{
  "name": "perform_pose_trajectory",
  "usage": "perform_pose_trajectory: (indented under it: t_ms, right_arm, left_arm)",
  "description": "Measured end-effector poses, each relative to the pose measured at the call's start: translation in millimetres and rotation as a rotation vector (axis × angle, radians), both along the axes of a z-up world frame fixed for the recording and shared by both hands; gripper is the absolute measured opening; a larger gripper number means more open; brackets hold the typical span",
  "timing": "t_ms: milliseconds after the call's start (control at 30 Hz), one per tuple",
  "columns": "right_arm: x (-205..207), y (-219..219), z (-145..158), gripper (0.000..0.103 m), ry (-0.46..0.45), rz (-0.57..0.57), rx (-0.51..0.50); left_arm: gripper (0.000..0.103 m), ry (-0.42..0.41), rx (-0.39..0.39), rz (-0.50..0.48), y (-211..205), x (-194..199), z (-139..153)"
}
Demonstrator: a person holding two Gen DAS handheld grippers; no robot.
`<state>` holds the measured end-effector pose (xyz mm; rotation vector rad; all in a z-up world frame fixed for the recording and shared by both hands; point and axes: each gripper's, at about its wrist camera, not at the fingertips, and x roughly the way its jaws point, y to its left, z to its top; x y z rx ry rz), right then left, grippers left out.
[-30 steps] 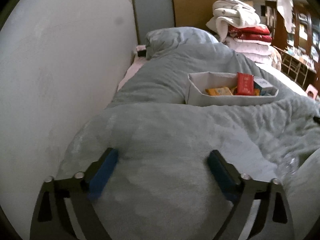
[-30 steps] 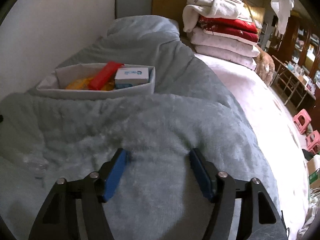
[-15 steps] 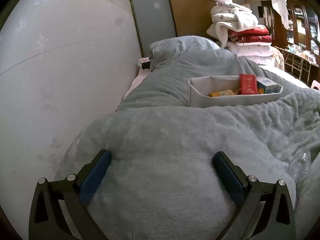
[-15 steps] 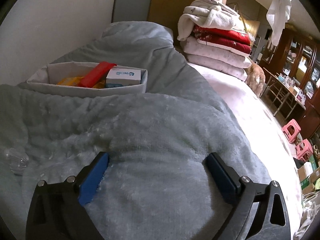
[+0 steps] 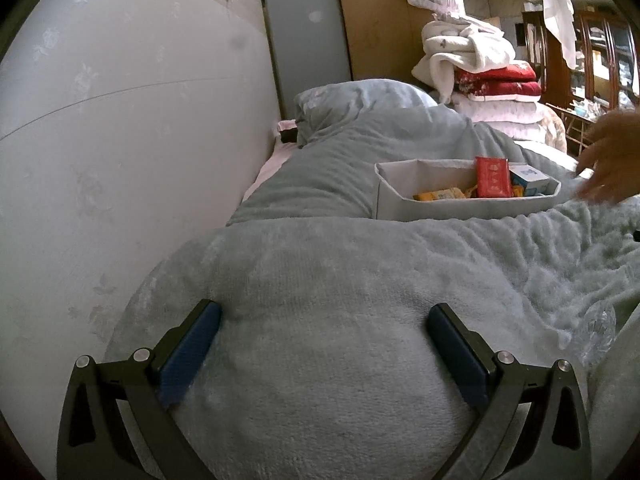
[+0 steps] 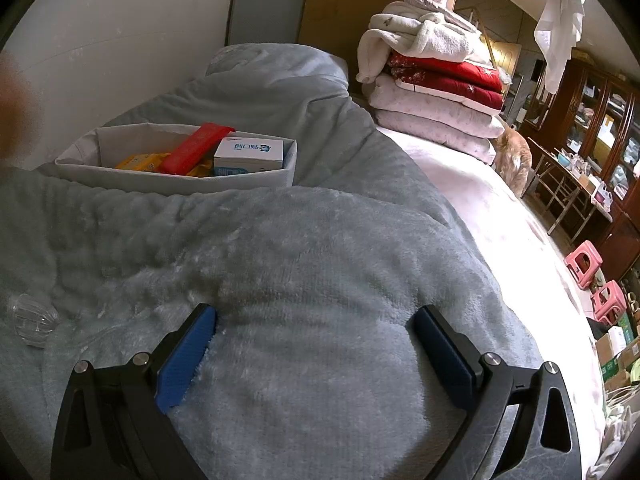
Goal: Organize objects
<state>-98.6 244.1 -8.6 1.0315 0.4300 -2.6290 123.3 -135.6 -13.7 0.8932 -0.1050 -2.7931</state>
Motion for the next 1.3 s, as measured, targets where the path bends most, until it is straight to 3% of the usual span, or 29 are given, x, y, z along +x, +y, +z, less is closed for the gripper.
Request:
perform_pose_trajectory:
  t_ms: [1300]
  right_arm:
    - [6.1, -7.0, 1.5, 0.100, 0.014, -0.003, -0.022]
  left_arm:
    - [0.101, 0.024, 0.026, -0.008, -6.6, -2.4, -1.3]
